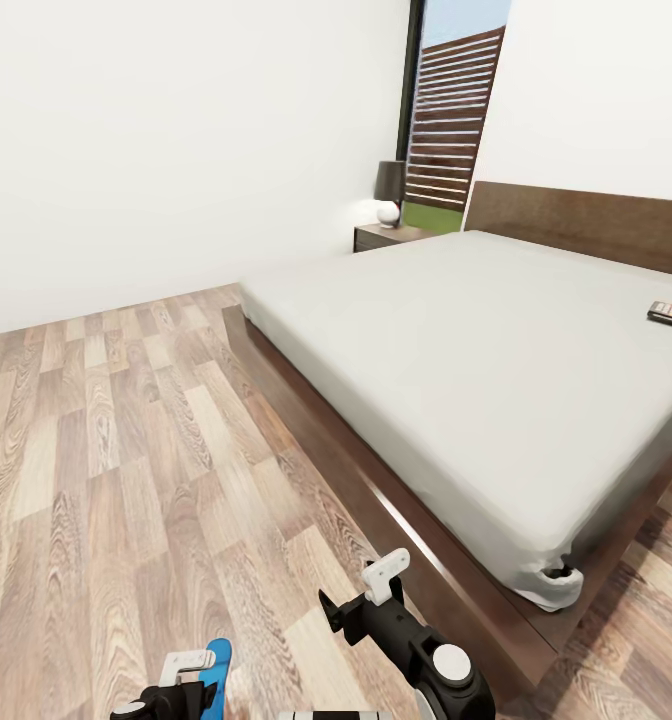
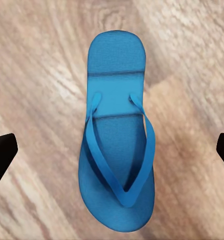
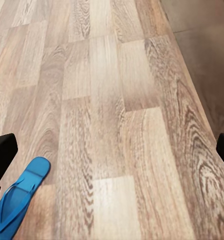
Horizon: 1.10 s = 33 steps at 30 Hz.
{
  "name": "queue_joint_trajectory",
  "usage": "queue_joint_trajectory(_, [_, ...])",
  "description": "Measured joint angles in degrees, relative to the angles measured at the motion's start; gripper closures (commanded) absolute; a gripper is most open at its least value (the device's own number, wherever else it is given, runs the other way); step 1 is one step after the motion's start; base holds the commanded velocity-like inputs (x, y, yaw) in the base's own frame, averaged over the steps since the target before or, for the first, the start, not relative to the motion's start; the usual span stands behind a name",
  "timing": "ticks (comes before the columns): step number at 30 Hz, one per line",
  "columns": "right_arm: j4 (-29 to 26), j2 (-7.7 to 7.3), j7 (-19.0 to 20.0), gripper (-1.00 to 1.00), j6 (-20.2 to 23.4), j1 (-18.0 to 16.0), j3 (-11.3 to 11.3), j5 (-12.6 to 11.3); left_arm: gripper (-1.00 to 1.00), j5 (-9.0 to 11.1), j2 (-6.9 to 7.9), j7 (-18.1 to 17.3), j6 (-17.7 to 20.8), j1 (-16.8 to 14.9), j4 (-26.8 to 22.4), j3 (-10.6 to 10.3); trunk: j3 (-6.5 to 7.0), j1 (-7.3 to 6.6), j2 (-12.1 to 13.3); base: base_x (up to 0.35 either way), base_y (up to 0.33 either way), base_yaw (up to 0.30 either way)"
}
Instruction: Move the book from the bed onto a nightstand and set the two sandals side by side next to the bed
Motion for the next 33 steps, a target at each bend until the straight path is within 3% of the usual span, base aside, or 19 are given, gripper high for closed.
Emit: queue_joint_trajectory(33, [0.8,0.00,0.0,-1.00,-0.1,0.0,0.0,0.0,-1.00,0.0,0.09,0.0,0.0,0.0,-0.1,0.0,-0.21,0.03,0.0,0.000,-0.001,0.000])
